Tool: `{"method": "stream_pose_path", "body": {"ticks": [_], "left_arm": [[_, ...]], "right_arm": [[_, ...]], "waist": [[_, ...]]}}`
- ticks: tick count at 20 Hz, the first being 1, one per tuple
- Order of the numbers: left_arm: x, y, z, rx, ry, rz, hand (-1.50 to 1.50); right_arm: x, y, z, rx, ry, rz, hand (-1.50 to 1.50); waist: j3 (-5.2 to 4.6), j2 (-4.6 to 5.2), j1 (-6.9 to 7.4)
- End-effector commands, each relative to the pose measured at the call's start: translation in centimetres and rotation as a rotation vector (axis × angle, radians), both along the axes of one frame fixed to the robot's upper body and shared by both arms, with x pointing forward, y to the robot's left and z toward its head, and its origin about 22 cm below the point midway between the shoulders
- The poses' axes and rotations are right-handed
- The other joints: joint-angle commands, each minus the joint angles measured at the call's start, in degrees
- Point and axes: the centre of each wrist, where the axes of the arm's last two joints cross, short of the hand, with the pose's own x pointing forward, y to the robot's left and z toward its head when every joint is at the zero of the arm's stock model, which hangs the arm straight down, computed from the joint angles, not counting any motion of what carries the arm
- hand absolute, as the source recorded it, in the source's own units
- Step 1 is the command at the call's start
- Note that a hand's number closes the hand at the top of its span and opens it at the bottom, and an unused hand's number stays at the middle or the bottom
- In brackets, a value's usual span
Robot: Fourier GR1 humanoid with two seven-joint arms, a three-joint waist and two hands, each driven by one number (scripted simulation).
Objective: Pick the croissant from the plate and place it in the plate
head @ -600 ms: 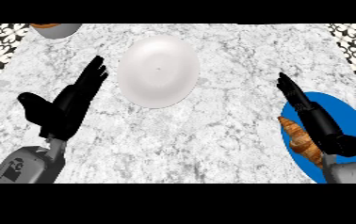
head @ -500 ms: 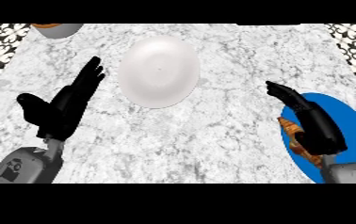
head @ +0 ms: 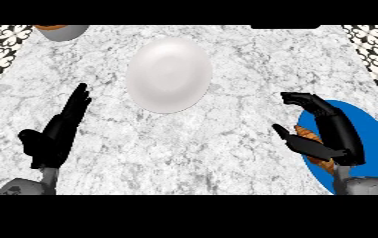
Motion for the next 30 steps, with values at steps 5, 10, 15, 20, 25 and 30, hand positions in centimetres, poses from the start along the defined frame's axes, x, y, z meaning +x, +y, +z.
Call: {"method": "stream_pose_path", "body": {"ticks": [5, 10, 15, 20, 25, 30], "left_arm": [[0.1, 0.9, -2.6, -0.006, 0.009, 0.007, 0.00], [0.3, 2.4, -2.2, 0.003, -0.012, 0.008, 0.00], [-0.4, 1.7, -3.3, -0.011, 0.005, 0.005, 0.00], [0.7, 1.3, -3.1, 0.002, -0.031, 0.019, 0.00], [0.3, 1.9, -2.3, 0.001, -0.012, -0.004, 0.00], [-1.0, 1.7, -4.4, 0.000, -0.003, -0.008, 0.00]], "right_arm": [[-6.8, 0.5, -4.2, -0.025, -0.167, -0.065, -1.50], [-9.1, -4.0, 0.5, -0.111, -0.179, -0.189, -1.50], [-9.8, -6.4, 2.4, -0.357, -0.049, -0.198, -1.50], [-9.5, -8.6, 5.3, -0.603, 0.140, -0.128, -1.50], [-10.6, -8.8, 6.1, -0.676, 0.278, -0.075, -1.50], [-8.3, -5.9, 4.8, -0.729, 0.376, -0.073, -1.50]], "waist": [[0.19, 0.08, -0.17], [0.16, 0.00, -0.27], [0.10, 0.10, 0.04], [0.05, 0.33, 0.25], [0.16, 0.08, 0.06], [0.16, 0.20, 0.68]]}}
